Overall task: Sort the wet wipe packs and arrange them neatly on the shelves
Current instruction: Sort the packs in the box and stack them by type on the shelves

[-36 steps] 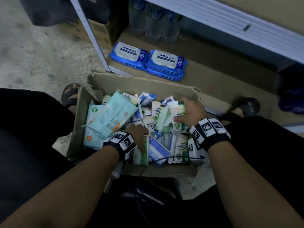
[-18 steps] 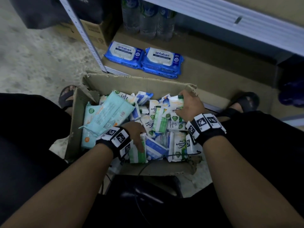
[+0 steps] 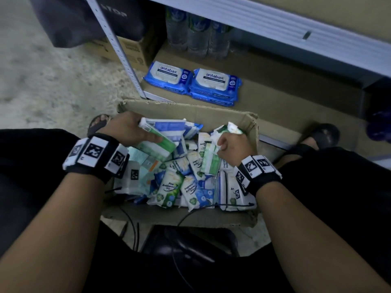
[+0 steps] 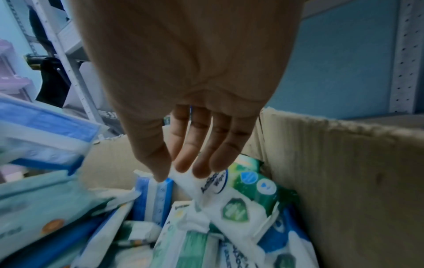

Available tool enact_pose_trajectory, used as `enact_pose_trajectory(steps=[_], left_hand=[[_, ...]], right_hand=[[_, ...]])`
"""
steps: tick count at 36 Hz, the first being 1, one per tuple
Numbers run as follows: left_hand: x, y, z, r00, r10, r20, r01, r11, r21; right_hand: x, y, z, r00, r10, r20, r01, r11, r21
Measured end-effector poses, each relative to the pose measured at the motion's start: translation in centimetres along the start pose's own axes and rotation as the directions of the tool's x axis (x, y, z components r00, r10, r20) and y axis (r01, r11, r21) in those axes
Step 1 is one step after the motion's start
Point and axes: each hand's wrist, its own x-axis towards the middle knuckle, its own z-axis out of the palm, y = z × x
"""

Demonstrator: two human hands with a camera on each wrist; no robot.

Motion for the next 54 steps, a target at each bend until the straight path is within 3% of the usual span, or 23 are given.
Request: enact_pose_trajectory(steps=[4,8,10,15,19,22,25,27,32,37,41,45,47,50,54], left_hand=[[0.9,-1.6,1.7,0.981,-0.114,-0.157,0.116,0.993,-0.001],[1.5,-3.6,4.3,0.922,-0.294,-0.254,0.239,0.944,-0.226],[1.6,-4.3,5.3,0.894,-0.319,-0.313,0.235,0.932,-0.277],[1.3,-3.3,5.8,0.848,-0.215,-0.485,0.194,0.977,-0.093],[0.6,-2.1,6.0,0.829,-0.054,-0.557,0.107,0.992,0.063],[0.4,-1.6,6.5,0.873,0.021,-0.487,0.051,0.990,0.134],[0.3,-1.7,7.4,0.957,0.049,-0.286,0.006,0.982,0.190],[0.5,-2.4,8.1,0.980,0.066,-0.186,-0.025,0.977,0.213],[1.3,-4.2,9.1,0.982,0.096,-0.161,-0.073,0.987,0.140],[1.8,-4.8,9.3,0.983,0.110,-0.147,-0.099,0.992,0.076],[1.7,-5.1,9.2,0.981,0.091,-0.169,-0.086,0.996,0.037],[1.2,-5.4,8.5,0.979,0.021,-0.204,-0.017,1.000,0.021],[0.9,-5.4,8.1,0.978,-0.028,-0.204,0.030,0.999,0.009],[0.8,-5.6,7.6,0.972,-0.097,-0.216,0.096,0.995,-0.014],[0.7,-6.0,7.3,0.955,-0.180,-0.235,0.178,0.984,-0.032]], right_hand=[[-0.1,-0.7,2.0,0.975,-0.015,0.222,0.030,0.998,-0.064],[-0.3,-1.3,4.5,0.931,-0.012,0.365,0.065,0.989,-0.132],[-0.3,-1.6,5.7,0.912,-0.007,0.411,0.080,0.984,-0.160],[0.0,-2.6,7.9,0.840,0.013,0.543,0.132,0.965,-0.228],[1.0,-3.2,9.3,0.843,0.014,0.538,0.143,0.958,-0.249],[1.4,-3.6,9.8,0.848,0.009,0.529,0.128,0.966,-0.223],[1.5,-4.1,10.0,0.817,-0.013,0.576,0.162,0.965,-0.208],[1.3,-4.3,10.3,0.802,0.001,0.597,0.162,0.962,-0.219],[1.1,-4.5,11.1,0.767,0.038,0.640,0.123,0.971,-0.206],[0.5,-4.5,11.5,0.798,0.085,0.596,0.042,0.980,-0.196],[0.2,-4.8,10.9,0.793,0.096,0.601,-0.001,0.988,-0.156],[0.7,-5.3,8.0,0.733,0.128,0.669,0.007,0.981,-0.195],[1.3,-5.6,6.0,0.753,0.124,0.647,0.019,0.978,-0.210],[2.1,-5.6,3.0,0.842,0.143,0.520,-0.077,0.986,-0.147],[3.8,-5.5,1.1,0.951,0.151,0.268,-0.204,0.962,0.182]])
